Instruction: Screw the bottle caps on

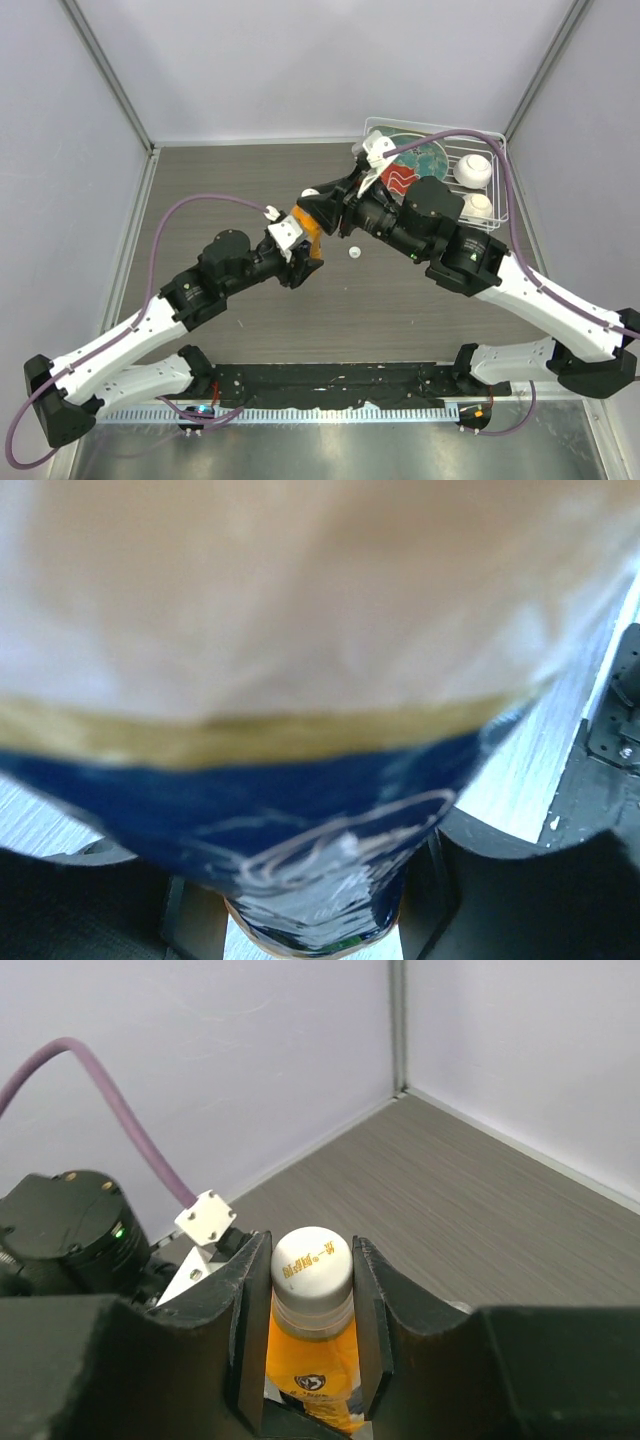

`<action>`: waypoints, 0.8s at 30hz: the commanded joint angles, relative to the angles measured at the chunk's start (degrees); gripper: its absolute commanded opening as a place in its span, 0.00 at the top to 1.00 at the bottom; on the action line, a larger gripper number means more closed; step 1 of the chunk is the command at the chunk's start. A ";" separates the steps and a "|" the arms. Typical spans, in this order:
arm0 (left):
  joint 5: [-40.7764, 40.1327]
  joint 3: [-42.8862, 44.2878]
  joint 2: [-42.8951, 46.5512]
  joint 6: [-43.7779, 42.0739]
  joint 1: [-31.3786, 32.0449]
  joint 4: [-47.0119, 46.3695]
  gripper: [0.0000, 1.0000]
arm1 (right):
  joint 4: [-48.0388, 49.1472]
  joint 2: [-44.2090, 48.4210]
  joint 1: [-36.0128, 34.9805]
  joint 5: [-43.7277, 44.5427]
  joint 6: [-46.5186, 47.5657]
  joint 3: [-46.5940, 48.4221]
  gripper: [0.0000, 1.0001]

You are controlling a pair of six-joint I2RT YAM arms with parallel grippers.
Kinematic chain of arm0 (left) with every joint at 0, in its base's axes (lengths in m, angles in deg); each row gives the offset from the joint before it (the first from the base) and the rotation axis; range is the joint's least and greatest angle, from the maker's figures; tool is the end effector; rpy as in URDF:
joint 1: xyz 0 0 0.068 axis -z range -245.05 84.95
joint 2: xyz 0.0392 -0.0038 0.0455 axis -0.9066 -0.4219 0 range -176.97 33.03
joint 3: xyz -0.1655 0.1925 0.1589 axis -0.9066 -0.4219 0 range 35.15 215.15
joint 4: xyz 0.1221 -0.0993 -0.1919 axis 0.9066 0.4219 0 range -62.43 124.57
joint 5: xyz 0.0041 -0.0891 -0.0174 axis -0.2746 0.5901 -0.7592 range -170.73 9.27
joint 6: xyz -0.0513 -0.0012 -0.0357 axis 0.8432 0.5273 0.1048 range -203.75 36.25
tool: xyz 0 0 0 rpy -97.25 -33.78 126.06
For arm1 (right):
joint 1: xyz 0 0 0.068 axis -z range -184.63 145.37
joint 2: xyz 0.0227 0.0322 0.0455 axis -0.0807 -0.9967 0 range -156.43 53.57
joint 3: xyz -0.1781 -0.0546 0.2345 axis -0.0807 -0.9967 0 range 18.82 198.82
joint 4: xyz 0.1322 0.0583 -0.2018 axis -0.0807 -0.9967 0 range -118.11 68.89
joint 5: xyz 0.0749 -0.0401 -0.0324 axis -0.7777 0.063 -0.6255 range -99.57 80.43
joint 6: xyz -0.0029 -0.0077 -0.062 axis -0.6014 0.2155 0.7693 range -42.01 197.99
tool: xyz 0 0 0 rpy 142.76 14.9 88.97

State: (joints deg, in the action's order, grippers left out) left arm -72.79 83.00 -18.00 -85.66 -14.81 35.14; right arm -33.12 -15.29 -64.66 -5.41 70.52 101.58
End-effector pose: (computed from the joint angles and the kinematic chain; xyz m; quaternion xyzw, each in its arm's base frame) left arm 0.1161 -0.1498 0.3647 0.3773 0.6708 -0.3091 0.5587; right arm 0.1258 0.2113 0.5031 -0.2843 0.6346 0.3780 0.6112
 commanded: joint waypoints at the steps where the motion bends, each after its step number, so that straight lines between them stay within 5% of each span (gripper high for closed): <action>1: -3.90 4.44 0.58 -2.83 0.65 -15.39 0.66 | -14.62 -6.28 -4.74 14.43 -1.76 -0.94 0.99; 10: -11.28 2.33 -0.04 -3.80 0.65 -16.36 0.69 | -16.03 -13.66 -13.26 34.41 -5.89 5.39 0.98; 17: -12.60 0.49 0.75 -3.71 0.65 -15.05 0.69 | -13.31 -15.60 -14.94 36.53 -5.28 10.30 0.67; 24: -9.18 -2.41 2.59 -1.87 0.65 -12.67 0.69 | -11.10 -13.76 -14.94 31.61 -3.00 14.00 0.52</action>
State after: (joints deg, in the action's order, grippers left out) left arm -85.90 80.32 -17.97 -85.95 -14.81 32.69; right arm -39.53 -27.70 -77.93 33.81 67.46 114.08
